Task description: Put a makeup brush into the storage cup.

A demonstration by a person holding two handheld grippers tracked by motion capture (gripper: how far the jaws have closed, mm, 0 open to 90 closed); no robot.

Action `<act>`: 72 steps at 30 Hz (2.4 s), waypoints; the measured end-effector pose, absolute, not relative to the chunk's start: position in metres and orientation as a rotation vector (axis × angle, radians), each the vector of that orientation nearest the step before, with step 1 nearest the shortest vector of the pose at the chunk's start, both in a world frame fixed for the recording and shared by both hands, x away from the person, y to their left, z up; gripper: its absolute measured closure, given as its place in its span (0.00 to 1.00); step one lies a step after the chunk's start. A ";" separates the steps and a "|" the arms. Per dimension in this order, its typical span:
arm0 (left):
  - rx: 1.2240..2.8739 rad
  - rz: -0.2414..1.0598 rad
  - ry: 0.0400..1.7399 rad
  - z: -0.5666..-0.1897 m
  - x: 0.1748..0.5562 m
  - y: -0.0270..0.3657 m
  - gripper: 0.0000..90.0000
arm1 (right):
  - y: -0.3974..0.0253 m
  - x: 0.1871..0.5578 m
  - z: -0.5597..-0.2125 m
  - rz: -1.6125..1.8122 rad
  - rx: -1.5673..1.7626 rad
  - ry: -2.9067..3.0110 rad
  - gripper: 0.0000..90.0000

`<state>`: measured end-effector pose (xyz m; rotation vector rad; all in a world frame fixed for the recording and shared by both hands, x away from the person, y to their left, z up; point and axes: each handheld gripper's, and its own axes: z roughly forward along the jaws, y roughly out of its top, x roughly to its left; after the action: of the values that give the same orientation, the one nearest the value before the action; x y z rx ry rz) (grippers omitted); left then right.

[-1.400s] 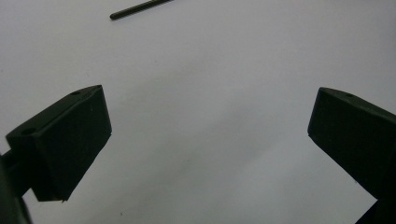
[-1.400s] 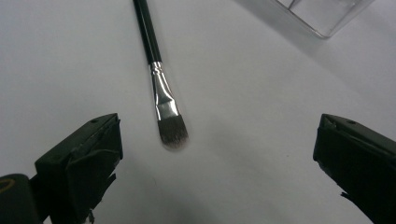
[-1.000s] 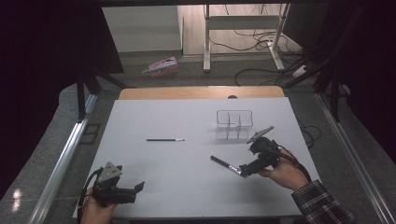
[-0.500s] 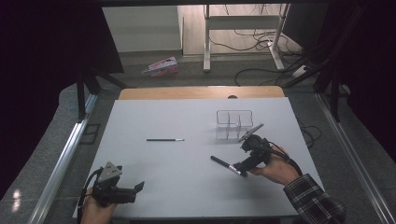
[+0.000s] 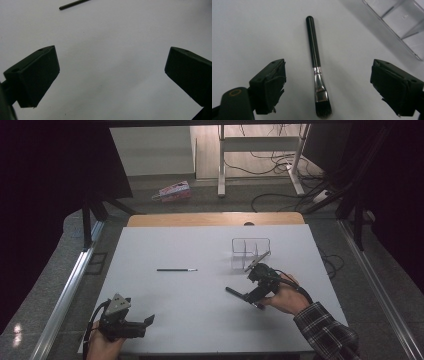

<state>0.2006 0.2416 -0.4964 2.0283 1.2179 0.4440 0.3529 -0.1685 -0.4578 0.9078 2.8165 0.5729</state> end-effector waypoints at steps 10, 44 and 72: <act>2.029 0.443 1.217 -0.496 0.201 0.242 0.00 | -0.155 0.357 -0.456 0.551 0.855 2.850 0.22; 2.035 0.444 1.215 -0.497 0.200 0.241 0.00 | -0.151 0.357 -0.497 0.361 0.796 2.919 0.57; 2.001 0.481 1.105 -0.493 0.200 0.239 0.04 | -0.182 0.340 -0.478 0.617 0.797 2.897 0.86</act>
<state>0.1998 0.2394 -0.4927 2.0012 1.1054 0.4805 0.3399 -0.1822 -0.4777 0.7968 2.8966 0.6168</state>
